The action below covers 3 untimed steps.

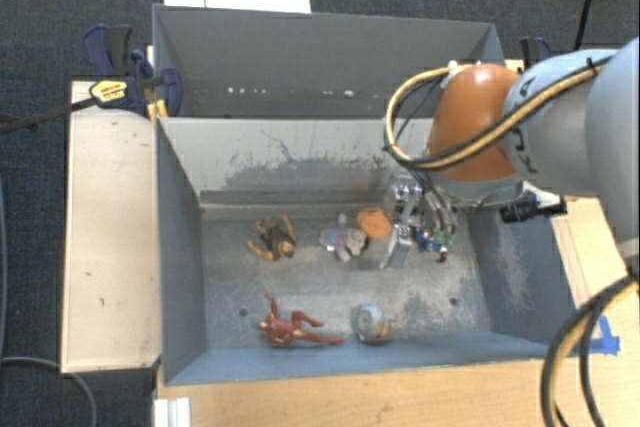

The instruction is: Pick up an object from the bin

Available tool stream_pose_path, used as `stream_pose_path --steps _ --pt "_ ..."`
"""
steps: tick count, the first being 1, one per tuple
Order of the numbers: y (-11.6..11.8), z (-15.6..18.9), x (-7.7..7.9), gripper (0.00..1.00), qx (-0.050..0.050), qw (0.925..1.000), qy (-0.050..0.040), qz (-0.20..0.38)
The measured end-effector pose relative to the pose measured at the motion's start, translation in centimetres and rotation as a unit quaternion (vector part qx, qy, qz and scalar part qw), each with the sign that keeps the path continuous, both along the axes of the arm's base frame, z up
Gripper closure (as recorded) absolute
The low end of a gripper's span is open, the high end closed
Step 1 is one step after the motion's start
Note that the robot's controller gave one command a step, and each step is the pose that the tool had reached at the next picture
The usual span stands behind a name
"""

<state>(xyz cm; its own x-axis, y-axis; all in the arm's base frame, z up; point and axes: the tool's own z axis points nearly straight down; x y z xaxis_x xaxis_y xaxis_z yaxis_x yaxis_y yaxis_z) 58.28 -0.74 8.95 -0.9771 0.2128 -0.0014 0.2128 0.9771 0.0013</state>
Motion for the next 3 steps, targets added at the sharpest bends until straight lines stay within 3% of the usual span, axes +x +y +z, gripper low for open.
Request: stream_pose_path --steps 3 --pt "4.5 -1.6 -1.7 0.0 0.001 0.9972 -0.004 -0.075"
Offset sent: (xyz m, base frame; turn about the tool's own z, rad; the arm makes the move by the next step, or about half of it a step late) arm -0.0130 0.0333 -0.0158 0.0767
